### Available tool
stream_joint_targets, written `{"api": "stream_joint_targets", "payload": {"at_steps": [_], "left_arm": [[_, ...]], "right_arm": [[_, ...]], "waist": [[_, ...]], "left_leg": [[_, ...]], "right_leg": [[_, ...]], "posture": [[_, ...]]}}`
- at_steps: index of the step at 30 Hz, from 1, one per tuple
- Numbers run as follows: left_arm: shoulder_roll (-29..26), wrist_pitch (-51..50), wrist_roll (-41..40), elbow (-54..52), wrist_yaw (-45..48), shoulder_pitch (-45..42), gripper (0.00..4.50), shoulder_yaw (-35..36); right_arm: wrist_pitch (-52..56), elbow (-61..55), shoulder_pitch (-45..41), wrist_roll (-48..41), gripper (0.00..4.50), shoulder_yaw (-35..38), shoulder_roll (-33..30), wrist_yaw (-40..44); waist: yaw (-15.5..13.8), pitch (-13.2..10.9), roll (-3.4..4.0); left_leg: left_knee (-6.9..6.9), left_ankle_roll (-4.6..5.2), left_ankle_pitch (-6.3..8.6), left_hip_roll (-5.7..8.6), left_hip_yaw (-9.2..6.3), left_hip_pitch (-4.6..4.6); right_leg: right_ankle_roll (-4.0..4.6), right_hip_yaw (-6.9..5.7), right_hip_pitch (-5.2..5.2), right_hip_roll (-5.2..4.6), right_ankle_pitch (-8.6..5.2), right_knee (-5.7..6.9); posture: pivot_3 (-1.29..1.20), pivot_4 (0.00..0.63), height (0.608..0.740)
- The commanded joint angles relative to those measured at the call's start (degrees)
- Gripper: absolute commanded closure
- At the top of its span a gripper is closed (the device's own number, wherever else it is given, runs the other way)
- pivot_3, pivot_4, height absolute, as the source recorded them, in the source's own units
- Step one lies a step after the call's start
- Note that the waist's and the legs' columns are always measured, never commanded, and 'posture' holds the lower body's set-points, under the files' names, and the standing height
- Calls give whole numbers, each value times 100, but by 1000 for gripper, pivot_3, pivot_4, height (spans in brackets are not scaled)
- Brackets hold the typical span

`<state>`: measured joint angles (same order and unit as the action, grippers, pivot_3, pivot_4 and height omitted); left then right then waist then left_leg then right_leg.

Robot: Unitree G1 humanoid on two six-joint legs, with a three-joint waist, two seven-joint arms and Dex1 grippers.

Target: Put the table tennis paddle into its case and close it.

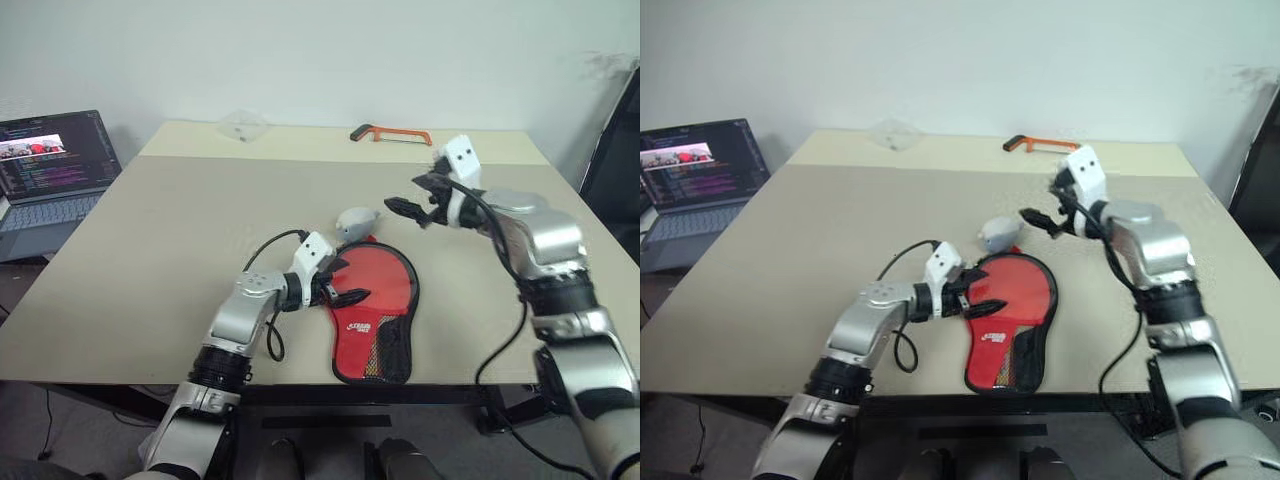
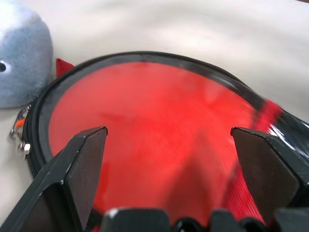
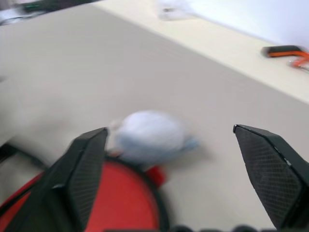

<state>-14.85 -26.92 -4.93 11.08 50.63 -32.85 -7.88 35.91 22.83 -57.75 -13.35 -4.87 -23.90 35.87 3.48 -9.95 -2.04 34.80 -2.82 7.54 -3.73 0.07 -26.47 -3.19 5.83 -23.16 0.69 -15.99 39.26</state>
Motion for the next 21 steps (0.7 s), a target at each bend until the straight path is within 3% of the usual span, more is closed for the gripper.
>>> {"api": "stream_joint_targets", "payload": {"at_steps": [1, 10, 21], "left_arm": [[139, -55, 69, -203, -526, 71, 42, -49], [146, -419, 64, -655, -1057, 364, 42, -208], [-34, -823, 50, -1276, -1326, 651, 42, -276]], "right_arm": [[-914, 1425, -589, 467, 0, -84, 417, -356], [-2288, 4170, -1541, 789, 0, 274, 1392, -1125], [-2552, 5092, -1632, 886, 0, 665, 1914, -1990]], "waist": [[-10, -1, 1], [-6, -4, 6], [12, -5, 8]], "left_leg": [[-4, 0, 0, 1, 0, 0], [-6, 0, 0, 2, -1, -1], [-5, -1, 0, 2, -2, 2]], "right_leg": [[1, 0, -1, 0, 0, 0], [1, -2, -1, -2, 1, 0], [3, -2, -1, -1, 0, 11]], "posture": [[0, 150, 740], [0, 150, 740], [0, 150, 740]]}}
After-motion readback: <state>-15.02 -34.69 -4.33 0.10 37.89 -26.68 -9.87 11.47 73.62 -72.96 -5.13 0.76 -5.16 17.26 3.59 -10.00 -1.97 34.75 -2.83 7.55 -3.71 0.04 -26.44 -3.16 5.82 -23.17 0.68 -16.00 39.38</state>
